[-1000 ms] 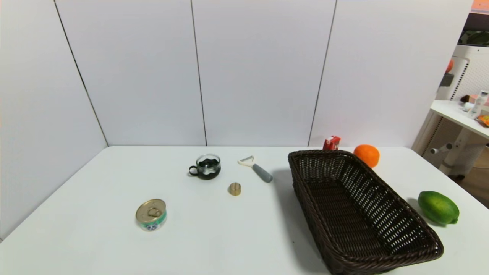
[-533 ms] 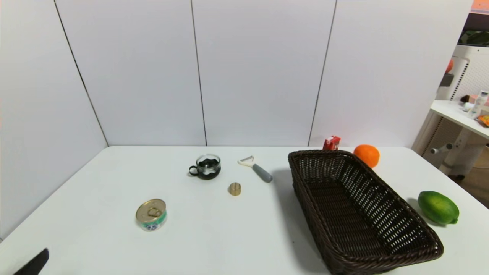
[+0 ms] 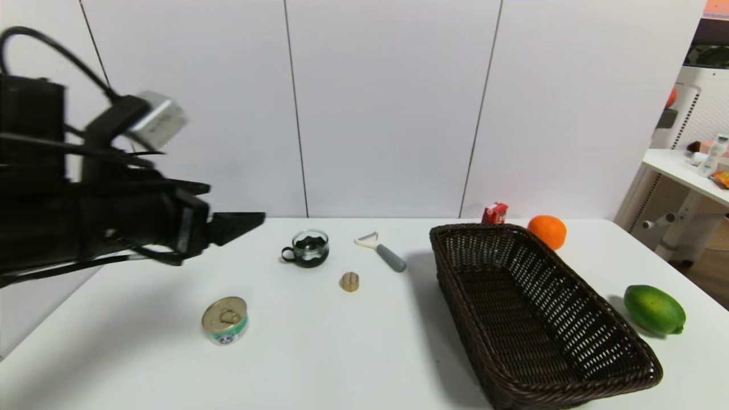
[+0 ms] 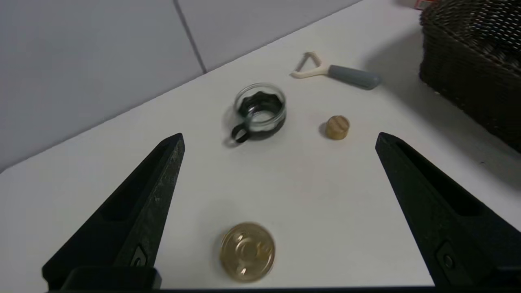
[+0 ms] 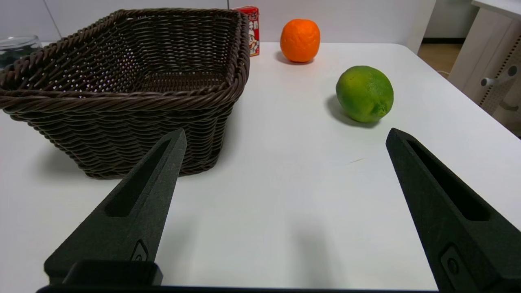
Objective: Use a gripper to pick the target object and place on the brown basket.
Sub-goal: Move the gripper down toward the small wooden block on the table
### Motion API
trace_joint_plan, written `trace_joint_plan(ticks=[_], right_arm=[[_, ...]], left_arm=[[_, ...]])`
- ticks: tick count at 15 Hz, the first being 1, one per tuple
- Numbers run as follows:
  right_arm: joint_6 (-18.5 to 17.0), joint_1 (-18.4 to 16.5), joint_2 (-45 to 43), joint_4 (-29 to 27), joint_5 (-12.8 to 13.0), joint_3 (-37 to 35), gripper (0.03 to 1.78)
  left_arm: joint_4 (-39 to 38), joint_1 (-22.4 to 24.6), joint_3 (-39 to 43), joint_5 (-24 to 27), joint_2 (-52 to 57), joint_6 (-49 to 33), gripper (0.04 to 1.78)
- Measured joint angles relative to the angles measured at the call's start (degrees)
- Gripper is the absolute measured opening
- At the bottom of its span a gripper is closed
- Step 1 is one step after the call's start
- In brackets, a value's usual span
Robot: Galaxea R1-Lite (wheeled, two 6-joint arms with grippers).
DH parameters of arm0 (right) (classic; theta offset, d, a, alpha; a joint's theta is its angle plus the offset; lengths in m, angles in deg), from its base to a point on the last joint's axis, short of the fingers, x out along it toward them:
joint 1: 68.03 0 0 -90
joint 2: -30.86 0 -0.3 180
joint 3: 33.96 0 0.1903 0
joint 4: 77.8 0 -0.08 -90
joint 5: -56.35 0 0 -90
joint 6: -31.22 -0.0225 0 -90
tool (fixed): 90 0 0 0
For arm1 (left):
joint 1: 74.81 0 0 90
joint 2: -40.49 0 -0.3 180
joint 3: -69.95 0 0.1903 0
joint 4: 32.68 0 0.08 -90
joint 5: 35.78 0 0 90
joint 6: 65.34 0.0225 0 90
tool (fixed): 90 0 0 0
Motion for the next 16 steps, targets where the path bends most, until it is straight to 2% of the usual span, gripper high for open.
trace_joint_plan(ticks=[3,5,10,16], right_arm=[[0.0,0.0,0.0,0.0,0.0,0.0,1.7],[0.0,0.0,0.0,0.0,0.0,0.0,1.7],[-0.1,0.0,0.0,0.0,0.0,0.0,1.7],[0.0,0.0,0.0,0.0,0.0,0.0,1.7]], left_arm=[[0.2,-5.4,-9.5,0.4,-13.6,0.3,1.69],[0.7,-7.0,-13.6,0.5,-20.6,0.4,1.69],[4.5,-7.9,-18.3,0.6,-31.8,-0.3,1.69],[5.6,-7.9,-20.3,0.7,-38.3,-0.4,1.69]])
